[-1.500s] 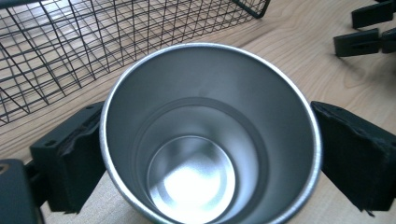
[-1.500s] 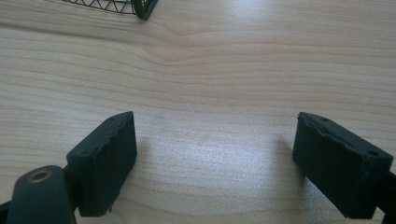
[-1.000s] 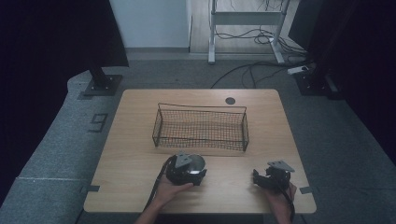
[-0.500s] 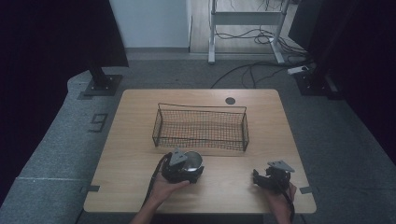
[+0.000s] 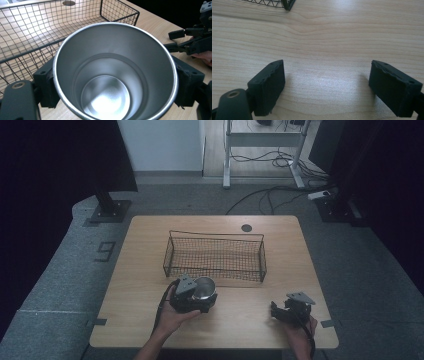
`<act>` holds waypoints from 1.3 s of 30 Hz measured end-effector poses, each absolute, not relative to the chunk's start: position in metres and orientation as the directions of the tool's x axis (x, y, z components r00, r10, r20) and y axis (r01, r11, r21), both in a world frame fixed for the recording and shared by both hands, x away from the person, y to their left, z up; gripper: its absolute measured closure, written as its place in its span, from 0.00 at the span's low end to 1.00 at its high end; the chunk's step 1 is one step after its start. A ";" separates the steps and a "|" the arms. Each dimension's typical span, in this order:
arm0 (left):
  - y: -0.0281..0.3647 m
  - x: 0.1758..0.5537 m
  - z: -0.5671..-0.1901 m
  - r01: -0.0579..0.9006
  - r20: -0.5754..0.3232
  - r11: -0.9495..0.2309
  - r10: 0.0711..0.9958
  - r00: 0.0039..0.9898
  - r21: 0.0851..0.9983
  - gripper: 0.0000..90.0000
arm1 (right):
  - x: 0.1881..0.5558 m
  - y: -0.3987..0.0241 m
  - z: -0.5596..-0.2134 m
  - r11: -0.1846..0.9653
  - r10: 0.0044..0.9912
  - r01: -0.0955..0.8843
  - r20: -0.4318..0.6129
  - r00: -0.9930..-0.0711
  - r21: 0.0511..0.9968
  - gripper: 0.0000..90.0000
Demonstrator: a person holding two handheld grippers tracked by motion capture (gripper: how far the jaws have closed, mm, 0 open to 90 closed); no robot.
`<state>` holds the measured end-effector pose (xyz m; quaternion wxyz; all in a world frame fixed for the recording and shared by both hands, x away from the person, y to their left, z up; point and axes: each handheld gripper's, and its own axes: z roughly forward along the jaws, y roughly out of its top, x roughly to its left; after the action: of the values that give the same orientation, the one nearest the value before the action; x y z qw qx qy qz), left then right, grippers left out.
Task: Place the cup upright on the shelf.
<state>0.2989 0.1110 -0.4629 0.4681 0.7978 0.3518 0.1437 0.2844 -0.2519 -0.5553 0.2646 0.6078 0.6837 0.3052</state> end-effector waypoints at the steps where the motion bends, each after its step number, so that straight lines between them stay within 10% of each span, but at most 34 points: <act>1: 0.111 0.300 -0.462 0.425 -0.098 -0.314 0.697 0.711 0.849 0.17 | 0.285 -0.252 -0.555 0.076 0.993 0.668 0.008 -0.121 0.740 0.15; 39: 0.098 0.325 -0.438 0.418 -0.079 -0.324 0.703 0.707 0.849 0.17 | 0.285 -0.252 -0.555 0.073 0.993 0.669 0.011 -0.120 0.739 0.15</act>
<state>0.3252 0.0984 -0.4385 0.4637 0.7990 0.3506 0.1538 0.2845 -0.2518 -0.5553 0.2646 0.6084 0.6830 0.3056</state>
